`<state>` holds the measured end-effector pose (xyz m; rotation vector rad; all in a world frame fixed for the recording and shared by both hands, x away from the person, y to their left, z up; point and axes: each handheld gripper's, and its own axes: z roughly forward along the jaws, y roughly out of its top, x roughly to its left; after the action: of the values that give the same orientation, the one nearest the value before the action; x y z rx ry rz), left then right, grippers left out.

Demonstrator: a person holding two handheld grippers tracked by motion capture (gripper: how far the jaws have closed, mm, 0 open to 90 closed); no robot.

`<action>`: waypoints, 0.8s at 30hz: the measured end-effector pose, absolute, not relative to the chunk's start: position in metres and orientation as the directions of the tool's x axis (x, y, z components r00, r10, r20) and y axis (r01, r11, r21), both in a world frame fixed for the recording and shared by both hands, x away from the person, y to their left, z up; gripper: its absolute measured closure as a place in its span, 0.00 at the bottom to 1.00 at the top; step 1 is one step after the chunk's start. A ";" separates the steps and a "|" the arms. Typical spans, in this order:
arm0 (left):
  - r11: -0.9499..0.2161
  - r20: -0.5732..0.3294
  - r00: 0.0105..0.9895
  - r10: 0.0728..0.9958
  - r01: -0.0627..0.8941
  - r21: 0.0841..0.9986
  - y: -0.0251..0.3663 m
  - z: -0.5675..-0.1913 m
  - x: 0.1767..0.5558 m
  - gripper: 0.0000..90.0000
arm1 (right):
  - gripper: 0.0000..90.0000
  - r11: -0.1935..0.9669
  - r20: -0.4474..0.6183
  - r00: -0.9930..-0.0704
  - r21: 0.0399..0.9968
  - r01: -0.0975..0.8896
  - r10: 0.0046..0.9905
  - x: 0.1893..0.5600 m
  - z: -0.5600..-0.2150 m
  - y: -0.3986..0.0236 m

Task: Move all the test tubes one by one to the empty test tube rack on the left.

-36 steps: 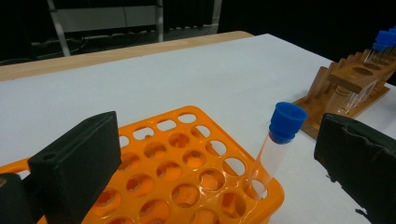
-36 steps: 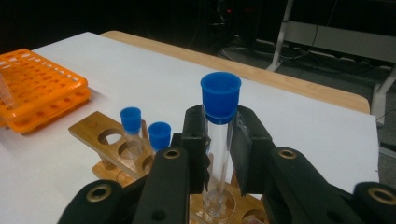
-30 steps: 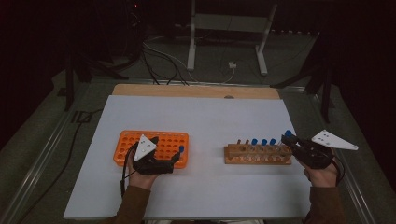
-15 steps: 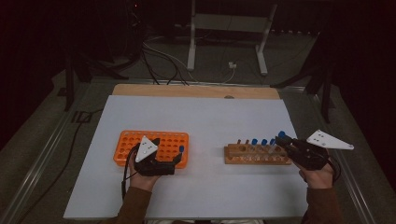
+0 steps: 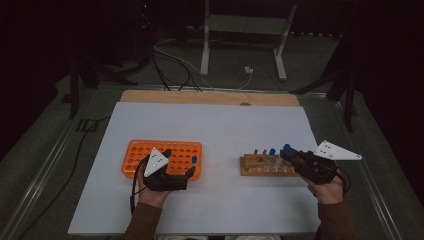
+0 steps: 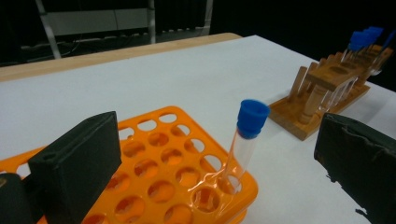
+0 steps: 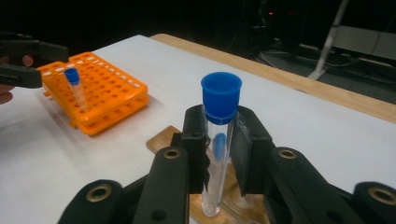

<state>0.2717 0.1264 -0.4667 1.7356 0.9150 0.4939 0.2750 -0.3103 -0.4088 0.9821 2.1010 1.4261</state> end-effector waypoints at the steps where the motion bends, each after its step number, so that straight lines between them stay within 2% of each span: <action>1: -0.142 -0.103 0.619 0.778 0.334 0.932 0.126 -0.465 0.272 0.02 | 0.85 0.228 0.048 -0.670 0.920 0.319 0.741 0.276 -0.409 -0.307; 10: -0.124 -0.115 0.619 0.777 0.329 0.936 0.120 -0.453 0.273 0.02 | 0.85 0.241 0.061 -0.709 0.917 0.319 0.703 0.283 -0.412 -0.281; 20: -0.166 -0.092 0.670 0.737 0.312 0.935 0.095 -0.437 0.270 0.03 | 0.85 0.267 0.059 -0.754 0.915 0.303 0.655 0.291 -0.411 -0.243; 24: -0.181 -0.087 0.699 0.710 0.300 0.937 0.080 -0.432 0.270 0.06 | 0.85 0.270 0.060 -0.767 0.916 0.296 0.639 0.293 -0.411 -0.229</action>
<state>0.2703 0.0800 -0.4322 1.7681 0.8051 0.4486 0.2934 -0.2287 -0.4108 0.8551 2.2242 1.4960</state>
